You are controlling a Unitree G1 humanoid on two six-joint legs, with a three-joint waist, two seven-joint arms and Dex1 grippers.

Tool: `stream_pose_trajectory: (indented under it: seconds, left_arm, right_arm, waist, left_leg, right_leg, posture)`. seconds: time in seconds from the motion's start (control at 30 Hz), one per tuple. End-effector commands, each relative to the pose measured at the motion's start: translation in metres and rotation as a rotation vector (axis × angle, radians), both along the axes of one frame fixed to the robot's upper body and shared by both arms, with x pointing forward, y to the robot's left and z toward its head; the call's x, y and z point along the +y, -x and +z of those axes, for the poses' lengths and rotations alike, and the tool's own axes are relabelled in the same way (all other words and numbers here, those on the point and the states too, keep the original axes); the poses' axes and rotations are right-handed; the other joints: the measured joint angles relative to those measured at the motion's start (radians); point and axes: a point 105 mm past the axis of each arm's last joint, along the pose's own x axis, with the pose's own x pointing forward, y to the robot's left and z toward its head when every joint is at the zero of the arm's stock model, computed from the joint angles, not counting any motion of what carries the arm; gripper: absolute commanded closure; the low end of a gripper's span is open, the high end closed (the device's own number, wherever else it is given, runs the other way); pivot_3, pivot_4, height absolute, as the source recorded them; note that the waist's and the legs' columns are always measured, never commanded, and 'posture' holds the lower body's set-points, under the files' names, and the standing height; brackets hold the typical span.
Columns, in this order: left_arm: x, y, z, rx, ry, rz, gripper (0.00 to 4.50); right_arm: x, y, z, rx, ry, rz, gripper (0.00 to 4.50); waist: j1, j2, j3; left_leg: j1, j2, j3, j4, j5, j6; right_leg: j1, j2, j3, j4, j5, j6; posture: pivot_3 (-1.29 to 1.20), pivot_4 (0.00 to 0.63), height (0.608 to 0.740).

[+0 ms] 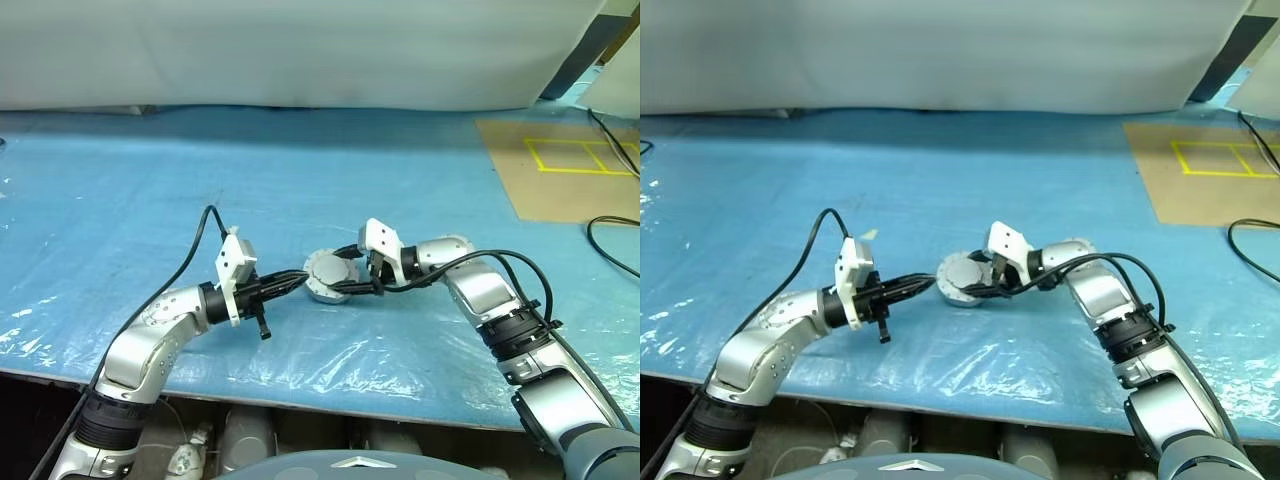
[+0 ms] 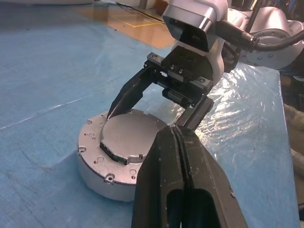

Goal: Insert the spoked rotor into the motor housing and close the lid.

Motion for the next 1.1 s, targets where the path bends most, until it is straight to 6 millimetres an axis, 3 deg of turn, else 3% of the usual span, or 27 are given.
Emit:
stream_pose_trajectory:
  seconds: [0.03, 0.3, 0.47, 0.63, 0.87, 1.1]
  left_arm:
    - [-0.002, 0.002, 0.005, -0.034, 0.01, -0.021, 4.5]
    - [-0.004, -0.012, -0.013, -0.079, -0.115, 0.027, 4.5]
    - [-0.008, -0.017, -0.009, -0.093, -0.099, 0.021, 4.5]
    - [-0.009, -0.019, -0.013, -0.09, -0.093, 0.006, 4.5]
    - [-0.011, -0.021, -0.015, -0.098, -0.086, 0.002, 4.5]
    - [-0.012, -0.02, -0.014, -0.107, -0.079, 0.005, 4.5]
  right_arm:
    - [-0.018, 0.014, -0.049, 0.114, 0.151, -0.048, 1.5]
    - [-0.022, 0.014, -0.059, 0.219, 0.135, -0.153, 1.5]
    - [-0.029, 0.018, -0.059, 0.216, 0.143, -0.165, 1.5]
    - [-0.038, 0.022, -0.041, 0.304, 0.042, -0.197, 1.5]
    - [-0.053, 0.02, -0.067, 0.277, 0.179, -0.28, 1.5]
    - [-0.055, 0.026, -0.073, 0.265, 0.225, -0.276, 1.5]
  waist:
    - [-0.001, 0.0, 0.0]
    - [-0.002, -0.003, -0.009]
    - [-0.001, -0.003, -0.01]
    - [0.008, -0.002, -0.011]
    - [0.022, -0.002, -0.011]
    - [0.026, -0.003, -0.013]
  left_leg:
    - [0.0, 0.0, 0.0, -0.001, 0.0, 0.0]
    - [0.003, 0.0, 0.0, -0.009, 0.0, 0.0]
    - [0.004, 0.0, 0.0, -0.01, 0.0, 0.0]
    - [0.002, -0.002, 0.0, -0.013, 0.0, 0.0]
    - [0.001, -0.003, 0.0, -0.017, 0.002, -0.003]
    - [0.009, -0.004, -0.002, -0.017, 0.0, 0.0]
  right_leg:
    - [0.0, 0.0, 0.0, -0.001, 0.0, 0.0]
    - [0.003, 0.001, 0.0, -0.009, 0.0, 0.0]
    - [0.003, 0.0, 0.0, -0.01, -0.001, 0.001]
    - [0.002, 0.0, 0.0, -0.012, -0.002, 0.003]
    - [0.002, -0.001, 0.0, -0.013, -0.004, 0.004]
    - [0.008, -0.003, 0.001, -0.013, -0.008, 0.012]
  posture:
    - [0.0, 0.15, 0.74]
    - [0.0, 0.15, 0.74]
    - [0.0, 0.15, 0.74]
    - [0.0, 0.15, 0.74]
    - [0.0, 0.15, 0.74]
    - [0.0, 0.15, 0.74]
